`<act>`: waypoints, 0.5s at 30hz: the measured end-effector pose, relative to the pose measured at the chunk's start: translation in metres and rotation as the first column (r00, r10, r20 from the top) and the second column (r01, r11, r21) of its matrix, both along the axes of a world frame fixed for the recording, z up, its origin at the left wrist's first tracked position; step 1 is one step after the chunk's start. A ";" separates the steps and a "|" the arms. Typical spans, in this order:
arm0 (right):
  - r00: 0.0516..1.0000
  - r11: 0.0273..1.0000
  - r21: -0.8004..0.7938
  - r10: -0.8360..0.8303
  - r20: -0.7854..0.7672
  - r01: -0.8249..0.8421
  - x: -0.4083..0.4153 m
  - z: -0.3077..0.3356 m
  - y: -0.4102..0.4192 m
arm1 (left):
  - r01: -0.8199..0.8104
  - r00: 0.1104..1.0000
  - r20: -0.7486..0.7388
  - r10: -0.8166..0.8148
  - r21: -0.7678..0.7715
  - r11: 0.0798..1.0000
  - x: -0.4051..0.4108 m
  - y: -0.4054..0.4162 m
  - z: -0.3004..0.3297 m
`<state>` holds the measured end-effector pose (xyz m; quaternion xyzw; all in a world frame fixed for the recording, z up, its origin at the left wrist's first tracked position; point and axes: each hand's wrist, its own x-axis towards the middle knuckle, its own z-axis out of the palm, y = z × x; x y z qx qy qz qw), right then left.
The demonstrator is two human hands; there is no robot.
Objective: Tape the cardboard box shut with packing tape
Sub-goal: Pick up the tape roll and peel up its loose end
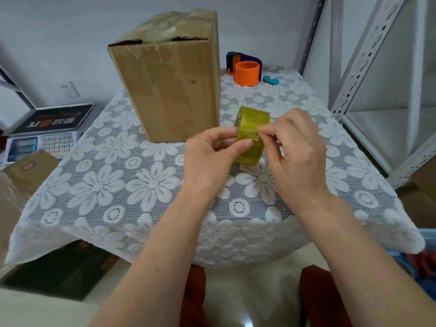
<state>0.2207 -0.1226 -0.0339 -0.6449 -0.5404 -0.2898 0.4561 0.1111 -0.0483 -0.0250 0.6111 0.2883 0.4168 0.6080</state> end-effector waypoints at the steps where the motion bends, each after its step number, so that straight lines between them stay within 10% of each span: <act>1: 1.000 1.000 -0.006 0.000 0.016 0.000 -0.001 0.000 0.000 | -0.015 1.000 0.004 0.015 0.004 1.000 0.001 -0.001 0.000; 15: 0.998 0.999 -0.047 -0.003 0.058 0.006 -0.007 -0.003 -0.002 | -0.071 0.997 -0.008 0.071 0.016 0.997 0.002 -0.002 -0.001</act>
